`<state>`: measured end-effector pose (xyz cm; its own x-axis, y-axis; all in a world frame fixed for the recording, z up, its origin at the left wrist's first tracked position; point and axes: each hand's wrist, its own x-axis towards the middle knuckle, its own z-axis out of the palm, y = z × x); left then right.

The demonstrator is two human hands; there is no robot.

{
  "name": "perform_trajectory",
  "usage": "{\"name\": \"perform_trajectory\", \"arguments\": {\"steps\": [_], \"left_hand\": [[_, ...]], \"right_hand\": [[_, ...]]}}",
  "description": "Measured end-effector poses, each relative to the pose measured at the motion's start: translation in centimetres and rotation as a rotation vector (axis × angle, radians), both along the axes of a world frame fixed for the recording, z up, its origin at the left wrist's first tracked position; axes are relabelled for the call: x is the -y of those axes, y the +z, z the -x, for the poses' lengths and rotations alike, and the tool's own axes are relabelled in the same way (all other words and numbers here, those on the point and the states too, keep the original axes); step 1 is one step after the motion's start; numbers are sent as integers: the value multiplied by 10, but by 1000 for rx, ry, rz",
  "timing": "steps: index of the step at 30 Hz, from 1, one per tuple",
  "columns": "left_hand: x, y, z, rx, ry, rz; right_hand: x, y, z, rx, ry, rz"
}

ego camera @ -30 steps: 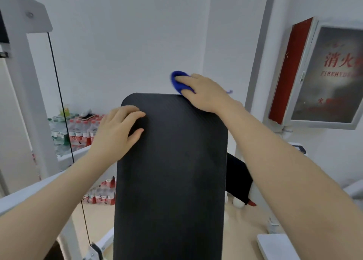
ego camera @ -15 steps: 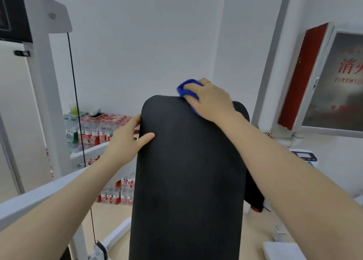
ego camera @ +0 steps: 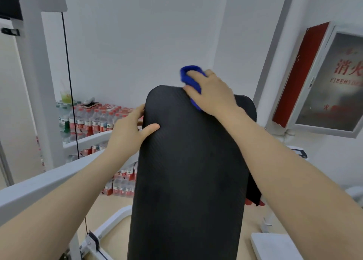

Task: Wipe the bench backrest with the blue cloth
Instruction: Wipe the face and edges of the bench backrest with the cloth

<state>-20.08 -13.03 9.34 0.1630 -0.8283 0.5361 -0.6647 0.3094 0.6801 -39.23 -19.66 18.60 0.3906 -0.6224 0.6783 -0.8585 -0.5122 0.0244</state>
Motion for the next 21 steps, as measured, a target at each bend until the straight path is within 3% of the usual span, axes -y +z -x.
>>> {"name": "perform_trajectory", "arguments": {"steps": [3, 6, 9, 12, 17, 21], "left_hand": [[3, -7, -3, 7, 3, 11], [6, -11, 0, 4, 9, 37], [4, -15, 0, -101, -74, 46], [-7, -27, -10, -174, -209, -96], [-30, -83, -32, -88, -232, -401], [-42, -128, -25, -119, -168, -413]], "right_hand": [[0, -5, -2, 79, -109, 40], [1, -5, -54, -6, -36, 89], [2, -12, -112, -304, 59, 201], [-2, -18, -117, -572, 97, 207], [-20, -39, -109, -769, 124, 315], [-43, -86, -113, -920, 178, 297]]}}
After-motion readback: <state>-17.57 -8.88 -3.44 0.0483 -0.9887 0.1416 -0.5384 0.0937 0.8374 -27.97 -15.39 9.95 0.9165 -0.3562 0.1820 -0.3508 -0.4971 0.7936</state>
